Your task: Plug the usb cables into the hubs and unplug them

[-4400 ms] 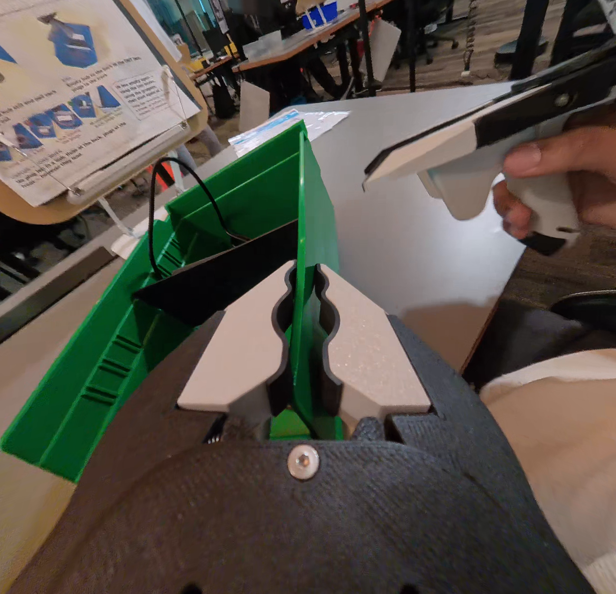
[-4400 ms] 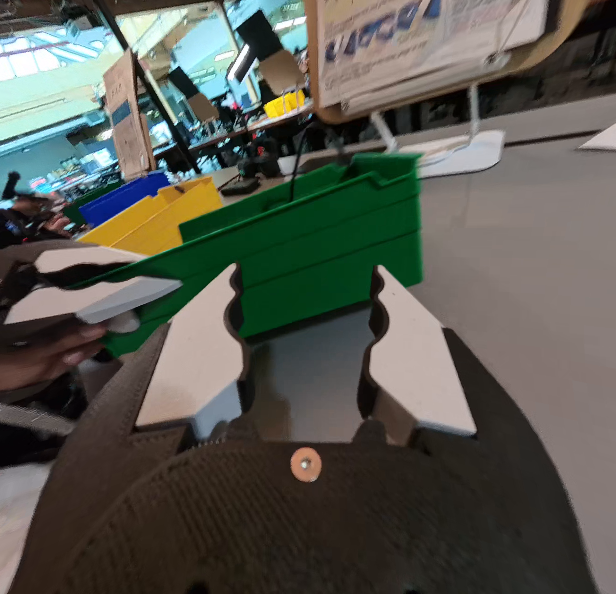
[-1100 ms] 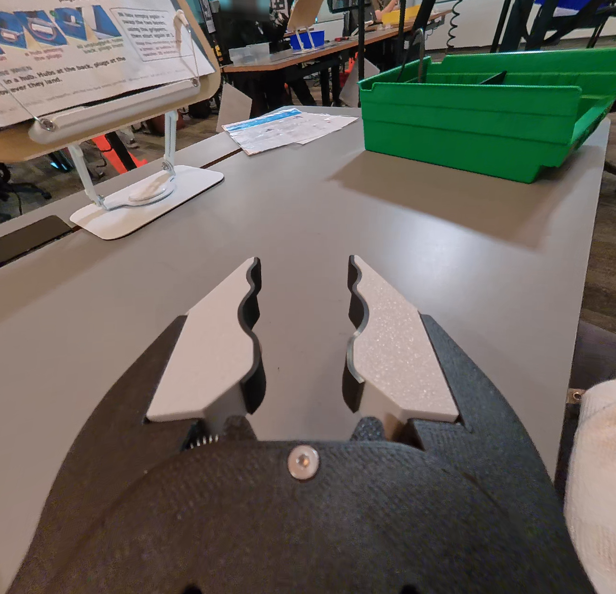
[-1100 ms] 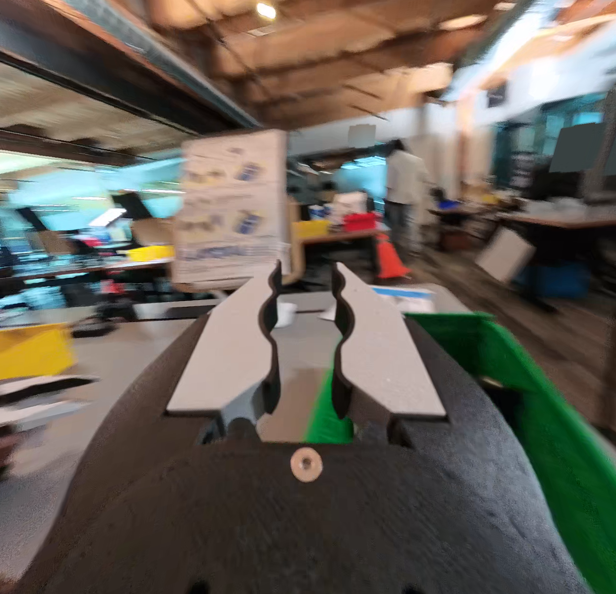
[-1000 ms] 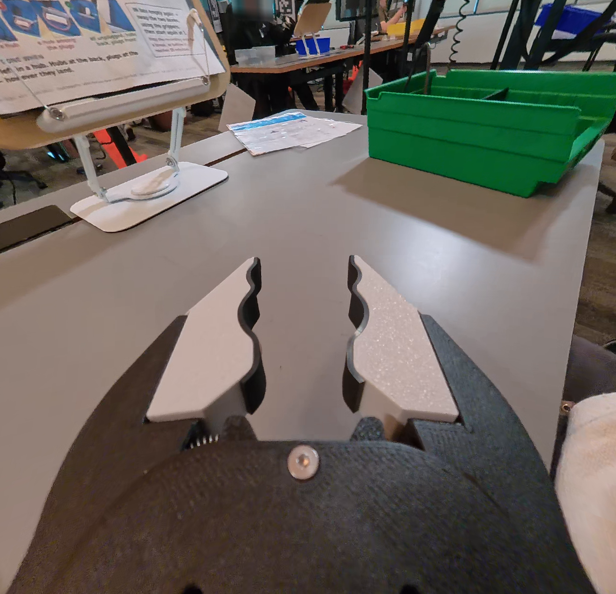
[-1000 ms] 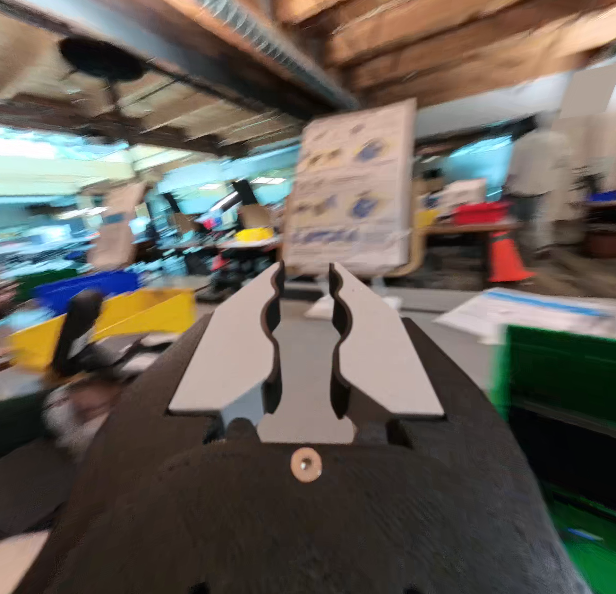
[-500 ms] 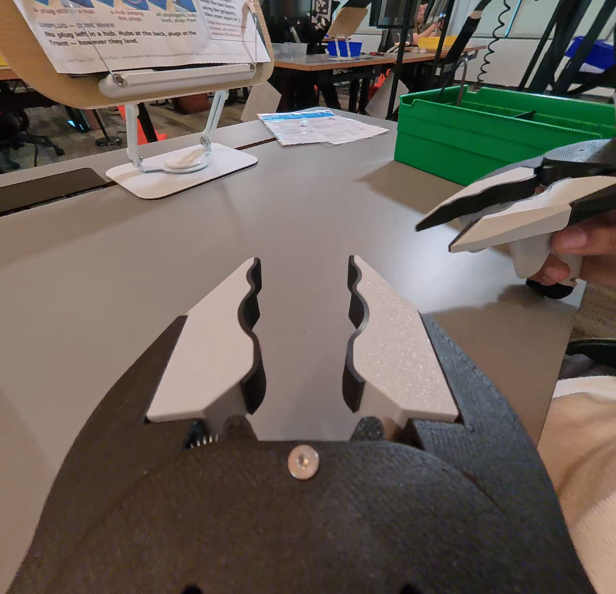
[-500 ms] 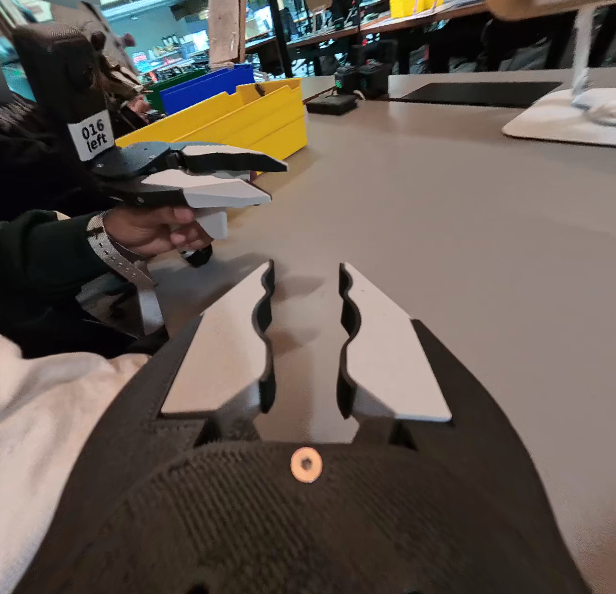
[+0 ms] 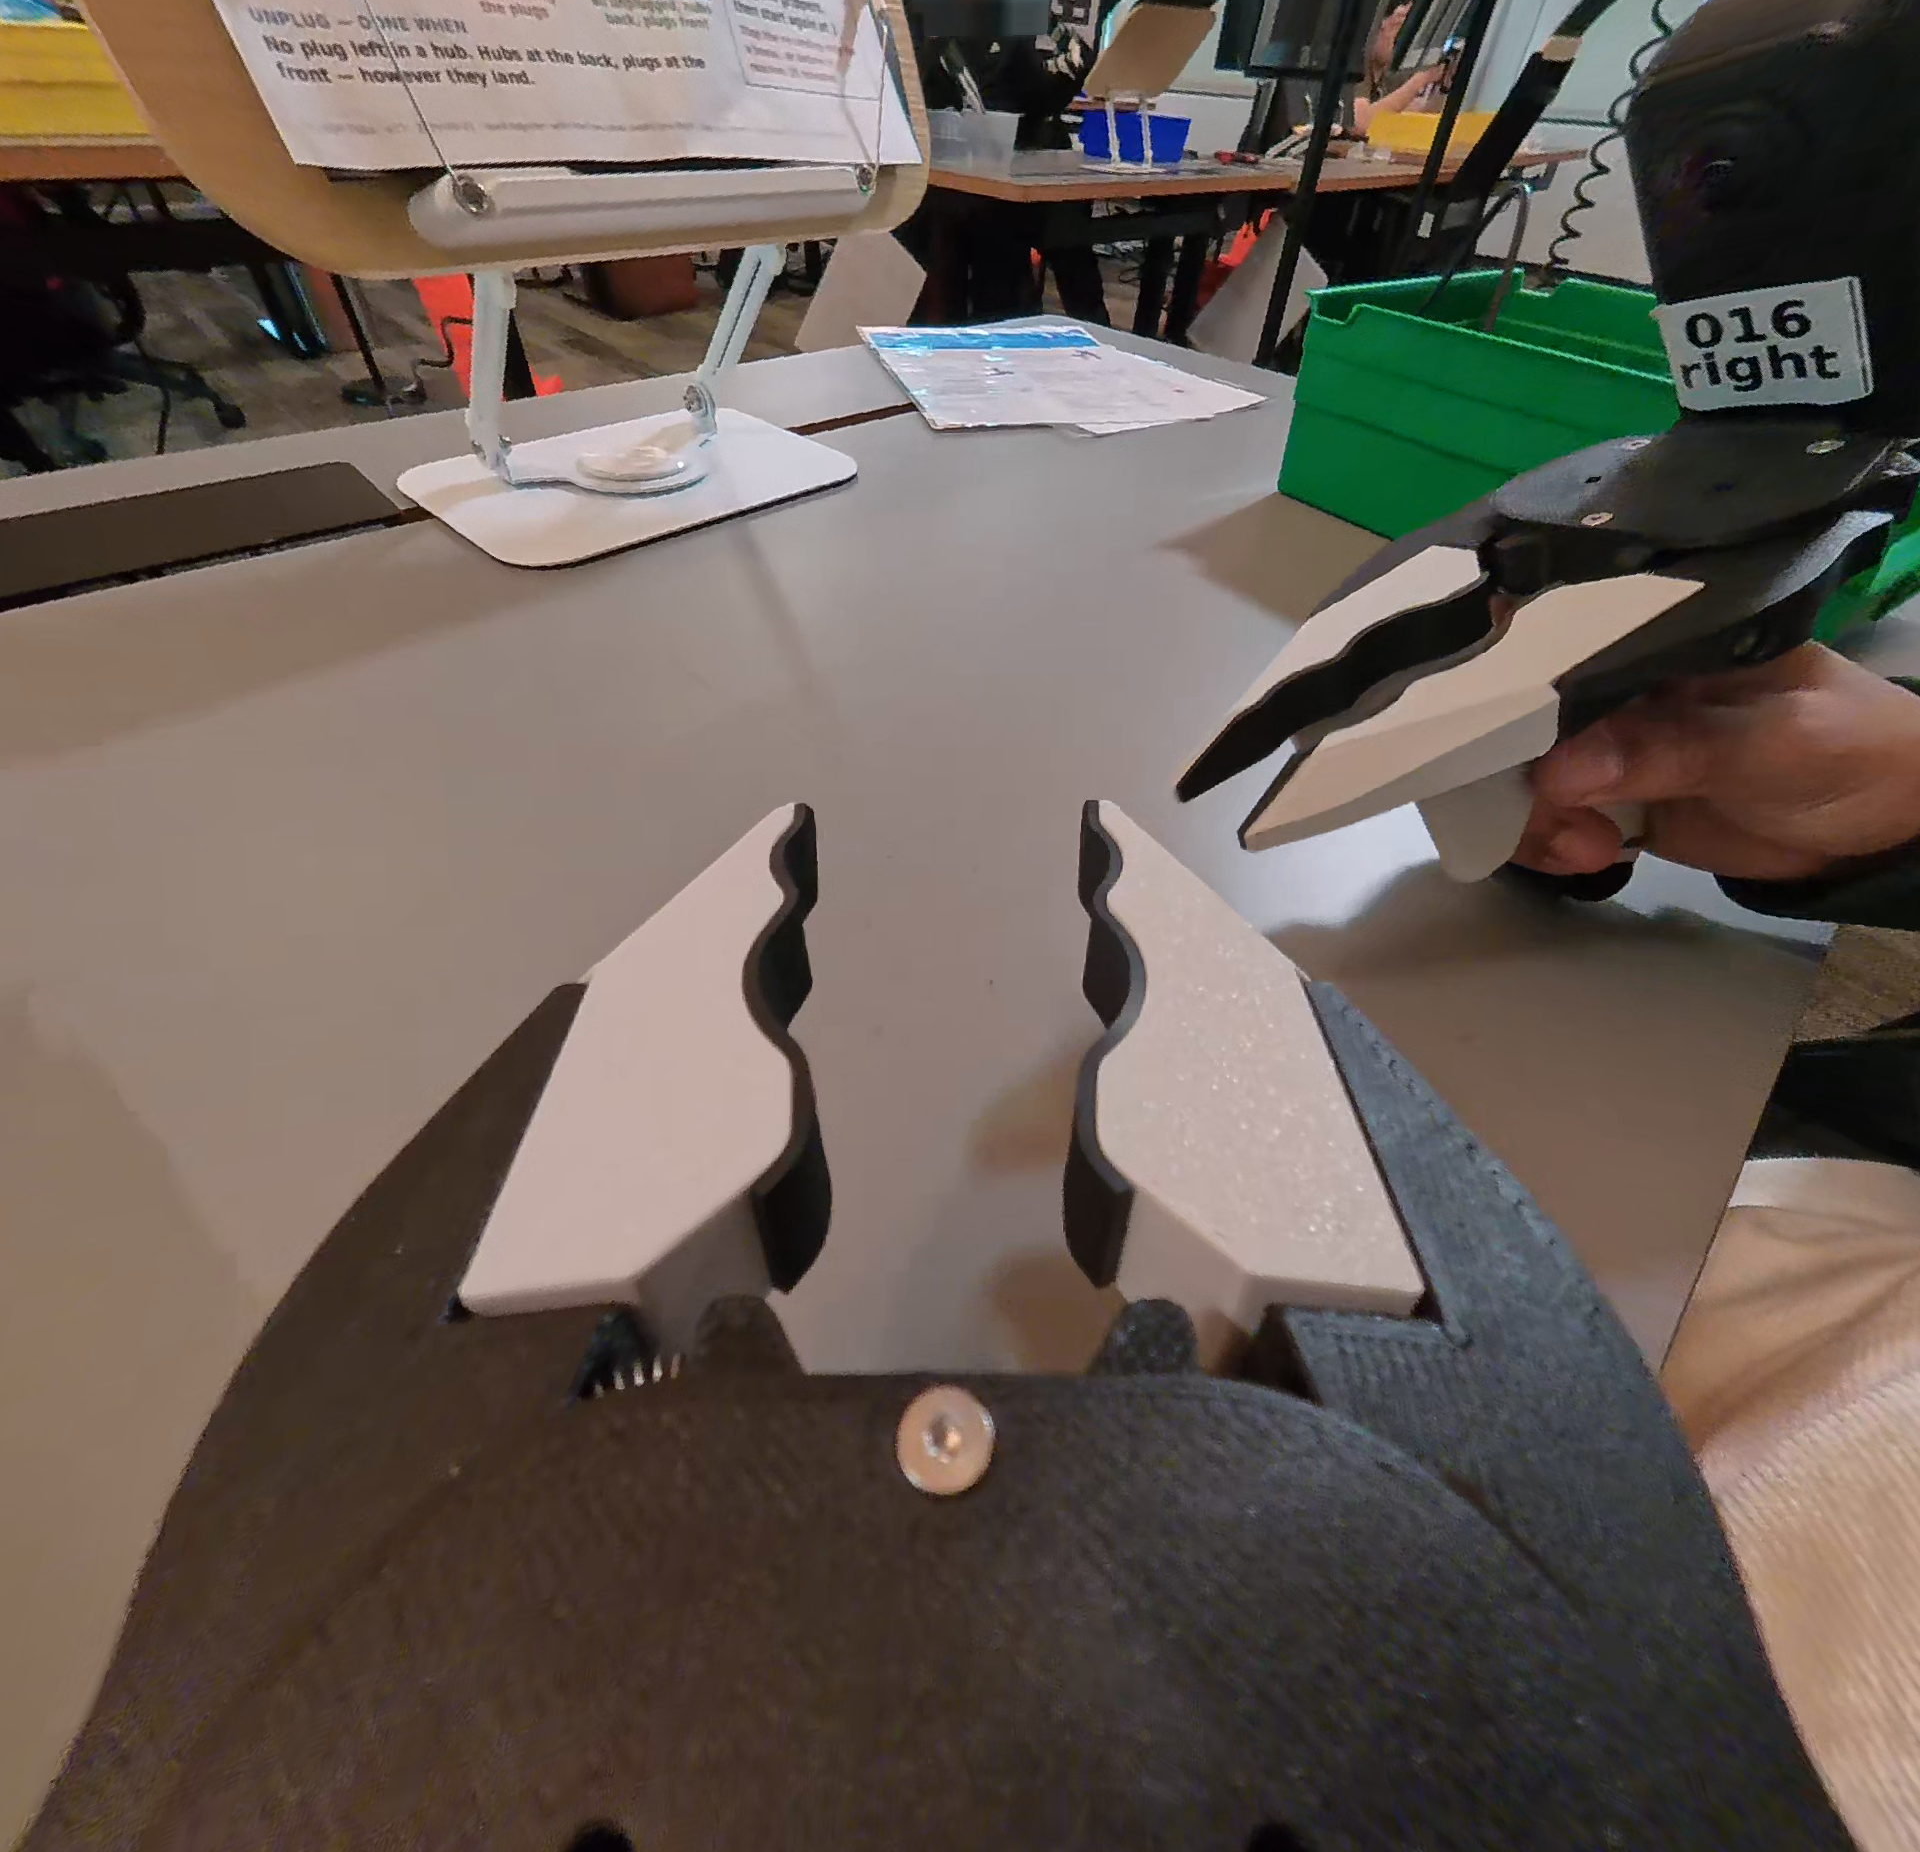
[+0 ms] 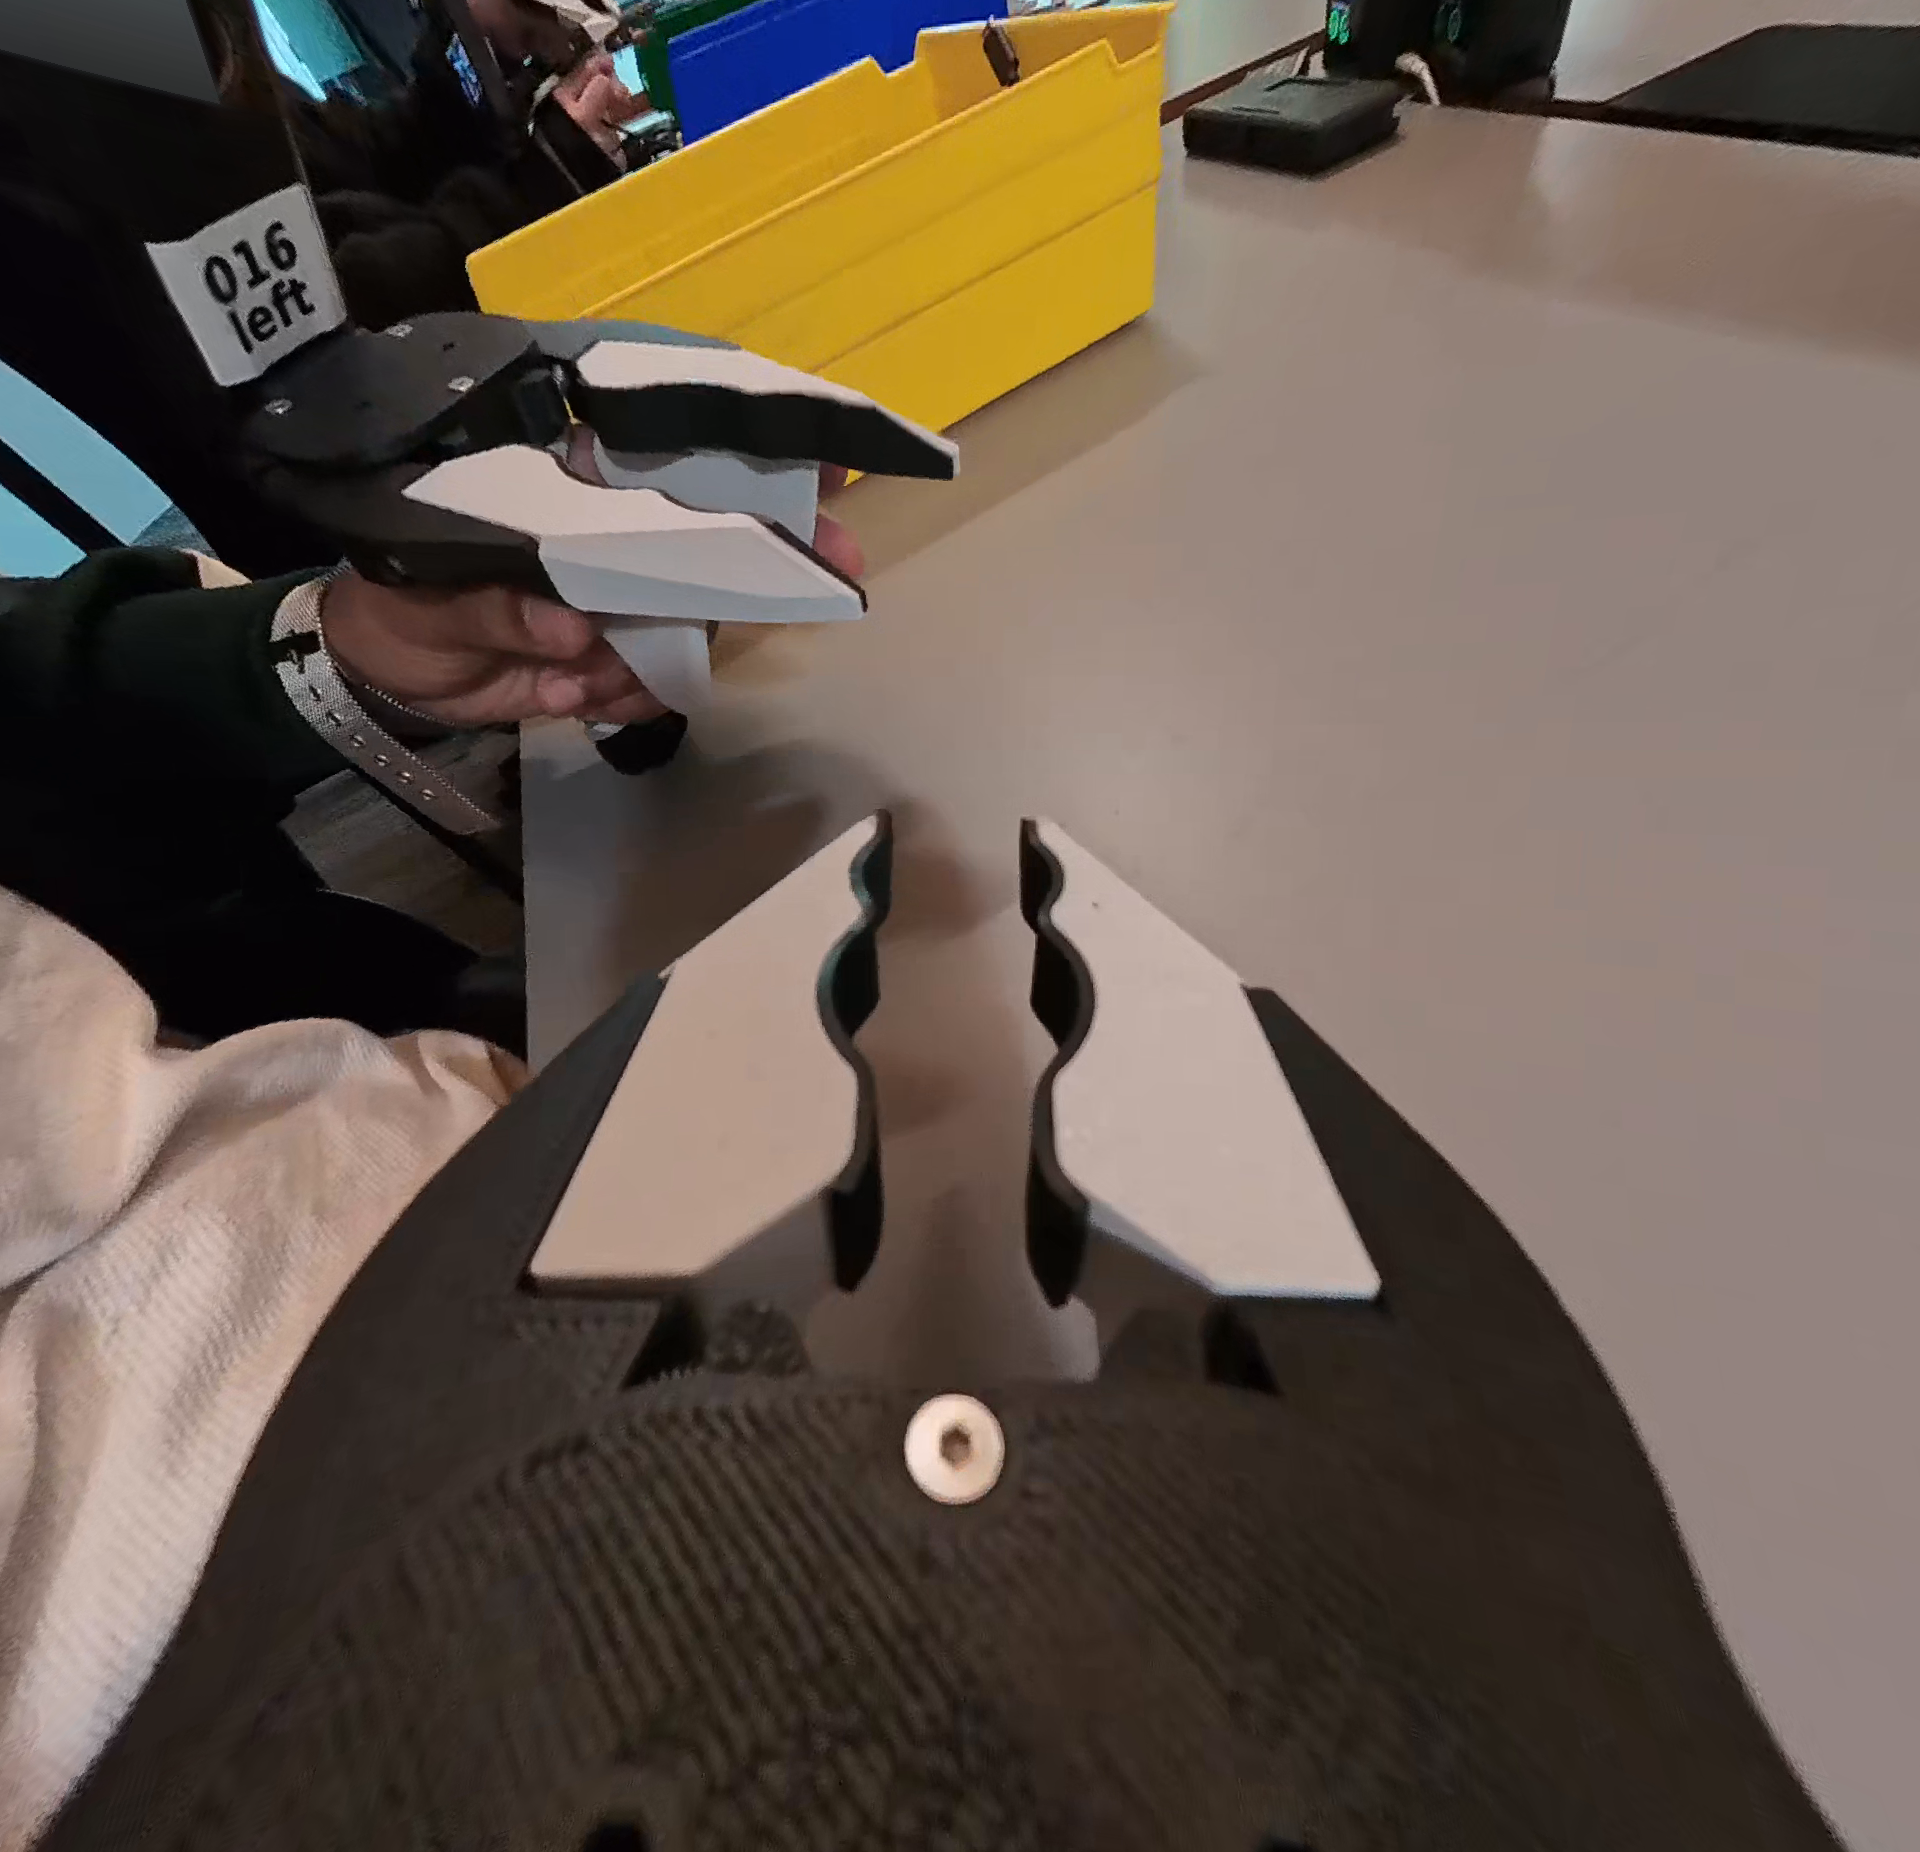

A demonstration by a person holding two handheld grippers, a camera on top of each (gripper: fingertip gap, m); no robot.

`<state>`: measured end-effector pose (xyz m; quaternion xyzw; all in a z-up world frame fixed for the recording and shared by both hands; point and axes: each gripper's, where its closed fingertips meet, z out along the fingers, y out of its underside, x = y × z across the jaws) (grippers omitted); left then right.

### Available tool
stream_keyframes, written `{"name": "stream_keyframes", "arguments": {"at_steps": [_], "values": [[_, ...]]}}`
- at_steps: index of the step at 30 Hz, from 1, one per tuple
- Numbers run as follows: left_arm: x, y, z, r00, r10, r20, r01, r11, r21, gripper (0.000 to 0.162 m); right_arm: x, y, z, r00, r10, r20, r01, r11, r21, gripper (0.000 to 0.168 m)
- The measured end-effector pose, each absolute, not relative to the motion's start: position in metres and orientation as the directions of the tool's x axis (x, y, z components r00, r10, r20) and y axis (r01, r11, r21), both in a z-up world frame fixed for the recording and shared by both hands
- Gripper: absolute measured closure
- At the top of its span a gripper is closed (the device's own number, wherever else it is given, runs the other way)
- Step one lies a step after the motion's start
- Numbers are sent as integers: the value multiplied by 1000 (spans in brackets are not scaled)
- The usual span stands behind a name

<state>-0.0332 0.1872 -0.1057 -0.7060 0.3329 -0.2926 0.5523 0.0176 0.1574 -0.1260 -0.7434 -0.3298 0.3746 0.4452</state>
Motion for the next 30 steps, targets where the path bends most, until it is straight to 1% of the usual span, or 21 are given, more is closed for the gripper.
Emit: {"name": "stream_keyframes", "arguments": {"at_steps": [1, 2, 3, 4, 7, 9, 10, 11, 12, 13, 14, 15, 17, 18, 20, 21, 23, 30], "values": [[-33, 187, -106, 606, -794, 50, -146, -172, -974, 114, 19, 158, -123, 502, 823, -267, 140, -382, -913, 146], [-33, 187, -106, 604, -795, 52, -145, -174, -974, 121, 21, 158, -120, 499, 825, -264, 124, -369, -921, 153], [-33, 186, -106, 595, -802, 53, -144, -172, -975, 137, 24, 157, -117, 498, 831, -249, 113, -347, -931, 168], [-30, 182, -105, 569, -821, 51, -148, -163, -975, 162, 27, 158, -114, 504, 833, -227, 111, -323, -940, 168], [-25, 178, -108, 535, -844, 43, -174, -160, -972, 162, 35, 161, -115, 540, 822, -181, 130, -294, -947, 168], [-25, 179, -109, 535, -843, 47, -183, -170, -968, 162, 38, 161, -115, 554, 816, -165, 131, -281, -951, 150], [-25, 180, -109, 541, -839, 50, -178, -172, -969, 162, 38, 160, -114, 550, 821, -156, 137, -273, -952, 154], [-26, 180, -108, 547, -835, 53, -170, -172, -970, 162, 39, 158, -114, 547, 824, -146, 145, -266, -953, 168], [-27, 181, -106, 549, -834, 55, -158, -168, -973, 158, 41, 158, -115, 552, 823, -137, 150, -259, -954, 168], [-28, 180, -104, 548, -835, 59, -145, -164, -976, 148, 42, 158, -114, 557, 820, -129, 152, -253, -955, 167], [-28, 179, -103, 547, -835, 64, -135, -163, -977, 138, 42, 158, -114, 558, 820, -127, 151, -251, -956, 157], [-29, 178, -102, 546, -835, 68, -127, -163, -978, 136, 42, 157, -114, 556, 820, -134, 149, -258, -955, 145], [-30, 176, -98, 535, -842, 70, -113, -153, -982, 137, 41, 152, -114, 545, 824, -157, 143, -276, -951, 140], [-31, 175, -97, 532, -844, 72, -105, -150, -983, 138, 40, 151, -113, 541, 824, -166, 134, -280, -951, 135], [-33, 174, -94, 523, -847, 90, -83, -156, -984, 141, 37, 149, -112, 533, 826, -183, 115, -285, -952, 119], [-33, 173, -94, 515, -851, 104, -73, -164, -984, 142, 36, 148, -111, 528, 828, -189, 109, -287, -952, 115], [-33, 172, -94, 503, -854, 132, -60, -187, -981, 142, 33, 146, -112, 519, 833, -192, 115, -290, -950, 110], [-30, 171, -97, 494, -858, 138, -73, -199, -977, 141, 33, 146, -112, 506, 837, -208, 109, -301, -947, 105]]}}
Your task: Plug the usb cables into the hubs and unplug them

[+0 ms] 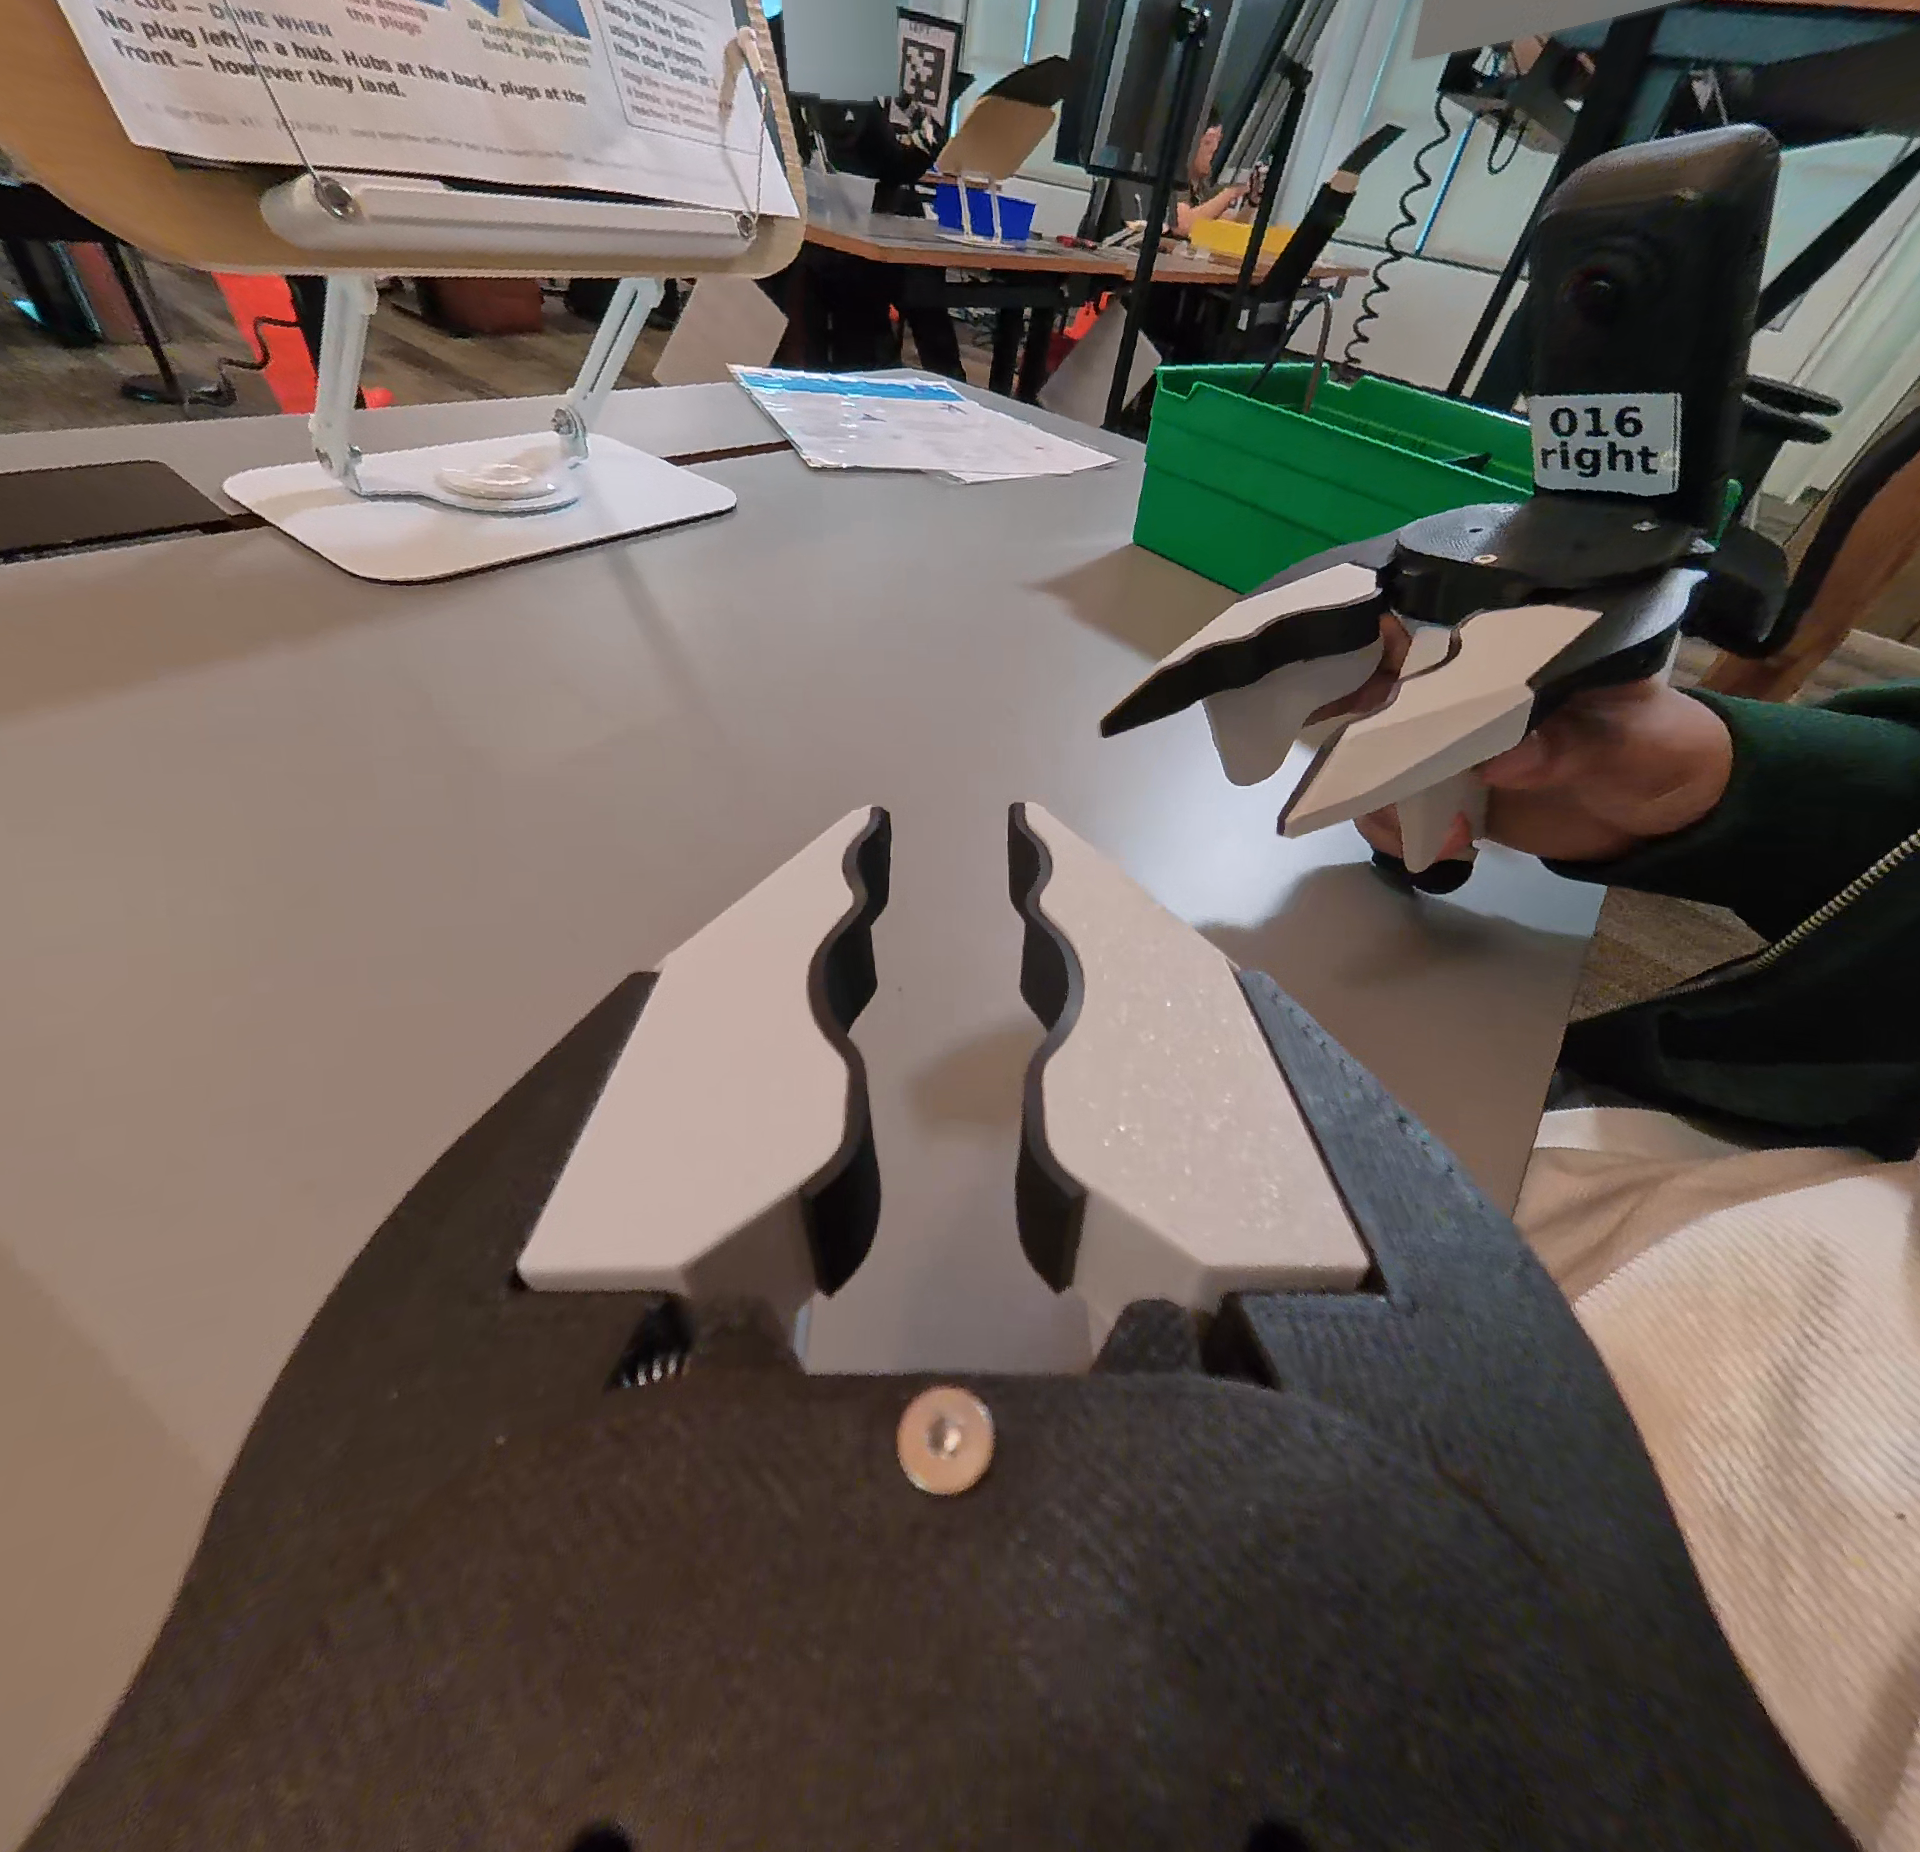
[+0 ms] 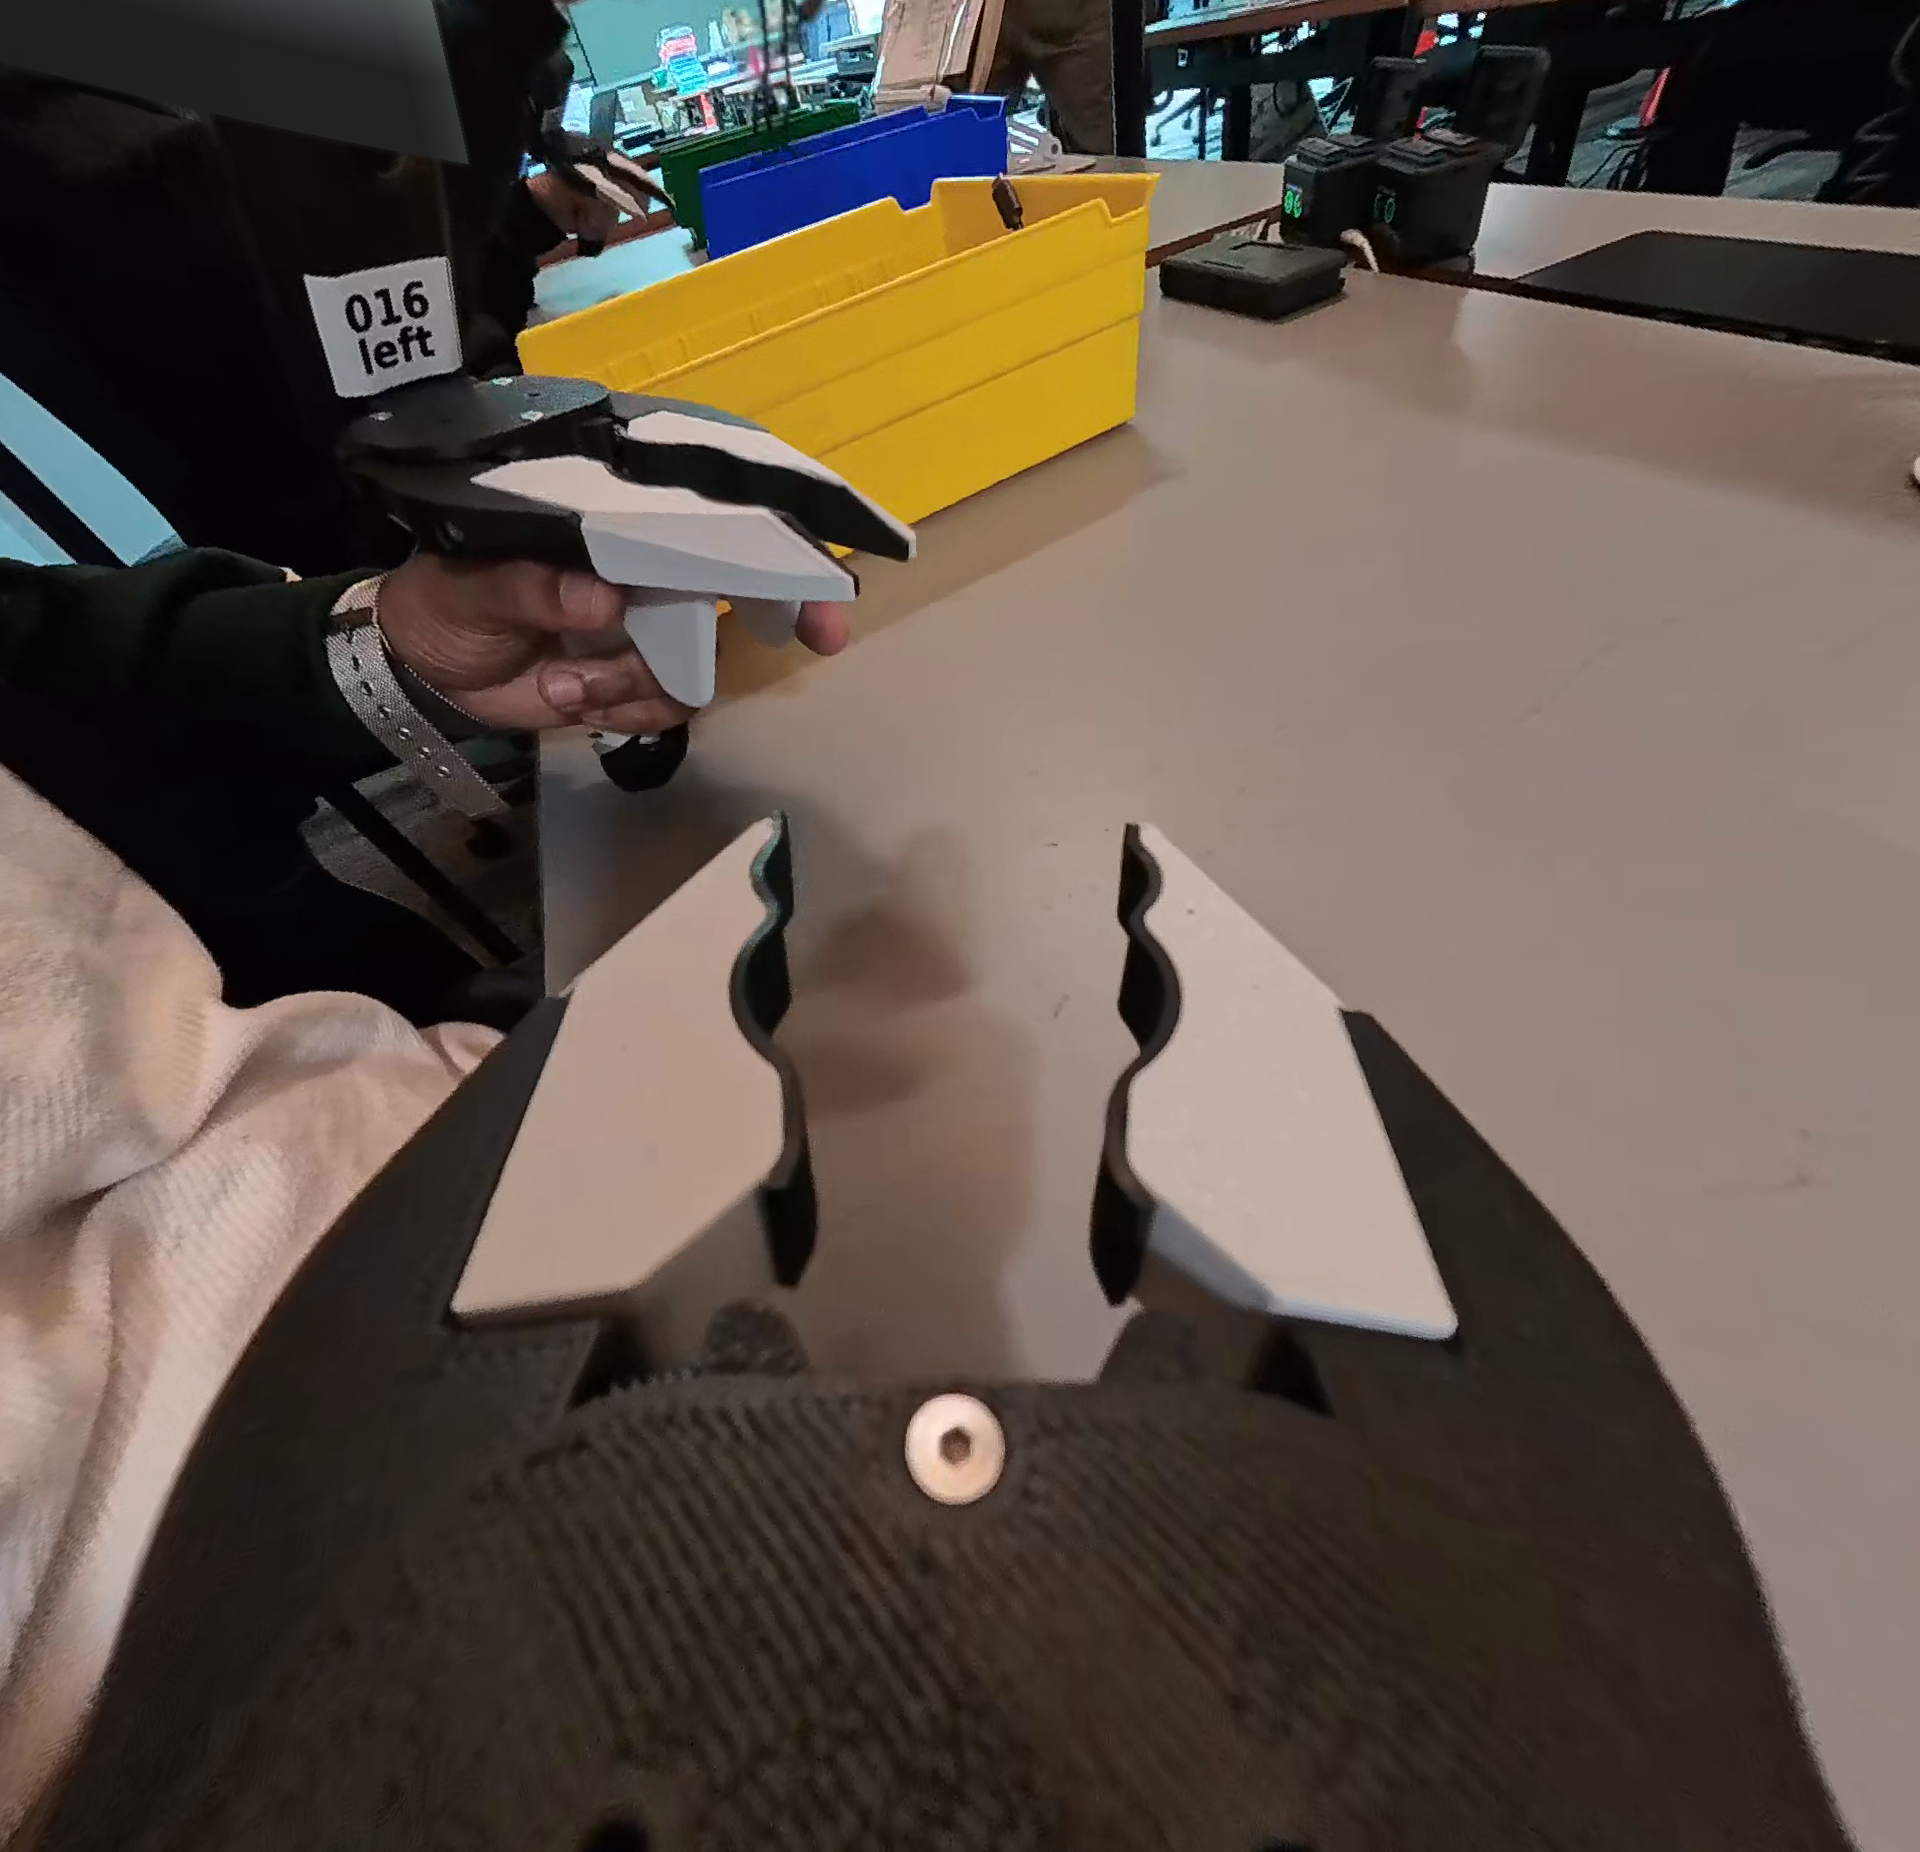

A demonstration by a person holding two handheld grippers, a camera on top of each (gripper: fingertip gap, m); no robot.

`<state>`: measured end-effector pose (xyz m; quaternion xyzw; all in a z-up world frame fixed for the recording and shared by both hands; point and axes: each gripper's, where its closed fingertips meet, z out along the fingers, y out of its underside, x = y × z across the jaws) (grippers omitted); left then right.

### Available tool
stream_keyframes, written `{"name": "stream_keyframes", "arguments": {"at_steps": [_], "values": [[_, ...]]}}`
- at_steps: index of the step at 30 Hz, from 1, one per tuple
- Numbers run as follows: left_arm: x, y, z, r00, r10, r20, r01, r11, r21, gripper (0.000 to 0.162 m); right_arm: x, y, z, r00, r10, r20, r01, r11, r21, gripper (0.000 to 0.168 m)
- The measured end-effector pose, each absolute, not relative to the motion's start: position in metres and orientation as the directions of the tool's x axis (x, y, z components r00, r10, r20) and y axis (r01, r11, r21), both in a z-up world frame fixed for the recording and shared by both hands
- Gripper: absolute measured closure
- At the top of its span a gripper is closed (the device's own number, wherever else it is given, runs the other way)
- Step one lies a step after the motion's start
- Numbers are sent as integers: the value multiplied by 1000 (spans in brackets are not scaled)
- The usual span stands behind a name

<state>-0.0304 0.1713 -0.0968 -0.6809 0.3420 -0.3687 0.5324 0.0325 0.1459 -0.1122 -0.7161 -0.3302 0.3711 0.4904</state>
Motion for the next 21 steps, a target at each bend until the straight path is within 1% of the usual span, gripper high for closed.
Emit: {"name": "stream_keyframes", "arguments": {"at_steps": [5, 13, 17, 20, 21], "values": [[-29, 172, -98, 496, -859, 131, -81, -196, -977, 141, 35, 149, -111, 510, 827, -234, 84, -319, -944, 104], [-30, 174, -101, 503, -853, 141, -87, -212, -973, 140, 40, 158, -114, 597, 793, -123, 138, -253, -958, 104], [-29, 173, -100, 498, -855, 144, -80, -211, -974, 138, 41, 159, -114, 602, 788, -129, 133, -259, -957, 108], [-28, 168, -92, 469, -869, 157, -52, -204, -978, 135, 43, 160, -113, 604, 784, -144, 116, -265, -957, 109], [-26, 160, -77, 423, -891, 163, -1, -180, -984, 132, 43, 160, -113, 604, 783, -147, 114, -267, -957, 110]]}}
